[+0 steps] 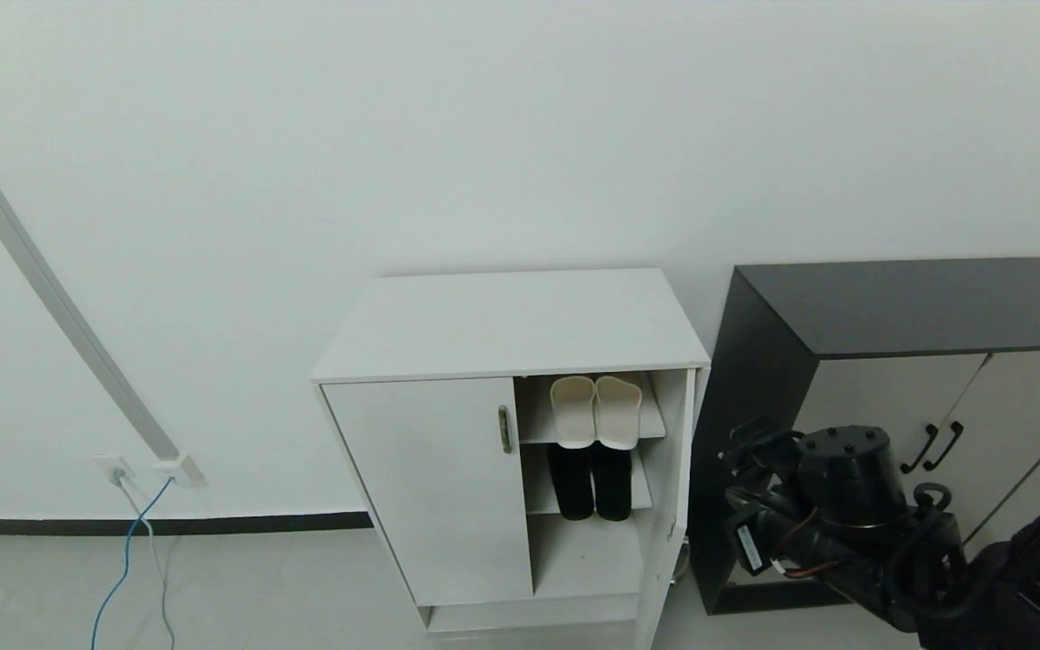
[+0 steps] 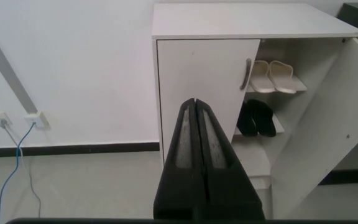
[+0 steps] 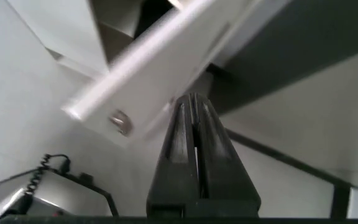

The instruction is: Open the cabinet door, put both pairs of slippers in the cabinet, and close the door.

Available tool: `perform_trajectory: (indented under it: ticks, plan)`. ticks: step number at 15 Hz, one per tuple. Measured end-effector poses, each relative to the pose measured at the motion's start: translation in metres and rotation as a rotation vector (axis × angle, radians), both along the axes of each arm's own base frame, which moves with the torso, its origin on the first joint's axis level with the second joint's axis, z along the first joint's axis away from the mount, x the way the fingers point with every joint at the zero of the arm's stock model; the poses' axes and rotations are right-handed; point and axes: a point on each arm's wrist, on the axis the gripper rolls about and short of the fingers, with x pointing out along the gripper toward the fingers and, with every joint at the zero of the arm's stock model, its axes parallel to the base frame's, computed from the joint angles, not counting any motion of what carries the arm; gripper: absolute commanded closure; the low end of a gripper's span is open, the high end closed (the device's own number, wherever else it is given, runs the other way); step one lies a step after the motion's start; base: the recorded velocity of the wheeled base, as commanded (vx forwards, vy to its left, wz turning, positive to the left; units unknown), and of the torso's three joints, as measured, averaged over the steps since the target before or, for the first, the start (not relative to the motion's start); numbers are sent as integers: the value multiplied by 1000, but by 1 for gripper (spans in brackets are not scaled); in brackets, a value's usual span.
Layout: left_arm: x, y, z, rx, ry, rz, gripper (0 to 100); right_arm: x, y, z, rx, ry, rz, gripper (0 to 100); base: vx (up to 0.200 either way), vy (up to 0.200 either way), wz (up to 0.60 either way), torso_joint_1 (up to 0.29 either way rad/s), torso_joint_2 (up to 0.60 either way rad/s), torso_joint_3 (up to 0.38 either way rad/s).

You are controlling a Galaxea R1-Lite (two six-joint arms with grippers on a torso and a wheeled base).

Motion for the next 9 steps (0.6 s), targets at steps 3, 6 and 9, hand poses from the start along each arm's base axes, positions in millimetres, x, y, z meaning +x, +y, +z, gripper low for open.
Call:
perform_trajectory:
  ticks: [3,6,9]
  plan:
    - [0,0,0,0,0,0,100,7,11,-15,18,-17,21,100,0,0,0,0,0,0]
    - [0,0,0,0,0,0,100,16,28,-26,94,-113,47,100,0,0,0,0,0,0]
    - [0,0,0,0,0,0,100,16,42,-38,184,-104,91,100,0,0,0,0,0,0]
